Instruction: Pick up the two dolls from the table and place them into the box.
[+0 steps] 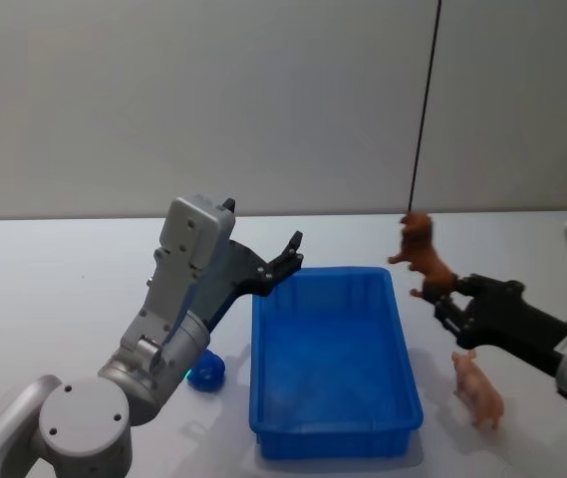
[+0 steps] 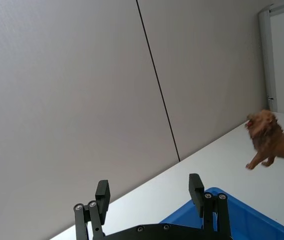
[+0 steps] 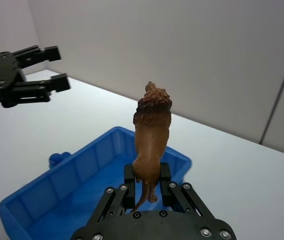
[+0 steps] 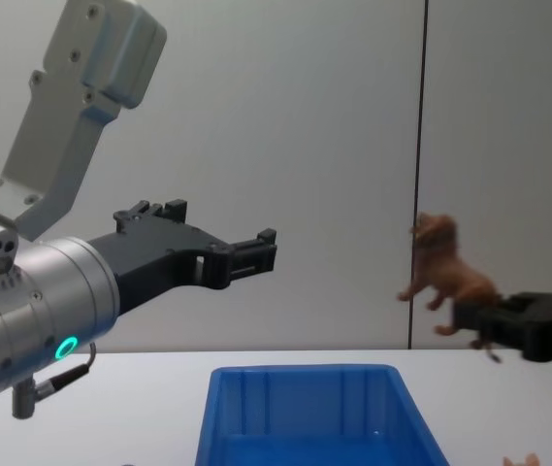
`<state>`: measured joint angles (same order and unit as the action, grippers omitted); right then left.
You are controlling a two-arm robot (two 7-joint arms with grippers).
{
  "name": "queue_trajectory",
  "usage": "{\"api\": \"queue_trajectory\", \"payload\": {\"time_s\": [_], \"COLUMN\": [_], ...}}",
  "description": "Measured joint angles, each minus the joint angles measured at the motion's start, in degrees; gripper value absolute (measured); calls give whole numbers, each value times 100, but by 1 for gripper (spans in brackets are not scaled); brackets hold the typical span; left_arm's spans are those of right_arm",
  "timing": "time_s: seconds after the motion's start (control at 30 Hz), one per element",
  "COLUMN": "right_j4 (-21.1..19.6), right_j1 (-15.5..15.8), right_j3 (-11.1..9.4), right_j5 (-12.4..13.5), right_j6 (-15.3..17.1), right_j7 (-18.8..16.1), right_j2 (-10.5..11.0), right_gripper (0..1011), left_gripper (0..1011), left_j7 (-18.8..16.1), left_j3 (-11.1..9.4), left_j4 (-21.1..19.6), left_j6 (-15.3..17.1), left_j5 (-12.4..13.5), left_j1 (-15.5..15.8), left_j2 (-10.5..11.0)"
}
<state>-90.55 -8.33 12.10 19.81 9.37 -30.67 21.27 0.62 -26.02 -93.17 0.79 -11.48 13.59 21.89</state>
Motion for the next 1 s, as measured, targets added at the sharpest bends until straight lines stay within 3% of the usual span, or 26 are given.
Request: {"api": "queue_trajectory", "payload": {"time_s": [0.17,0.3,0.67,1.0], "right_j4": [156,274,528,549], "right_j1": [-182,-286,-479,-463], "right_j3": [153,242,400,356], "right_j5": [-122,-197,-352,-312], "right_j6": [113,183,300,277], "right_j7": [-211,-301,-400,-221], "right_j2": [-164,-259,-414,-345], "right_gripper": [266,331,705,980], "left_gripper": [1001,1001,1001,1001], "left_j7": [0,0,0,0], "left_j3": [0,0,0,0], "left_j4": [0,0,0,0], "left_j6": [0,0,0,0], "left_j5": [0,0,0,0], "left_j1": [0,0,0,0], "left_j2": [0,0,0,0]}}
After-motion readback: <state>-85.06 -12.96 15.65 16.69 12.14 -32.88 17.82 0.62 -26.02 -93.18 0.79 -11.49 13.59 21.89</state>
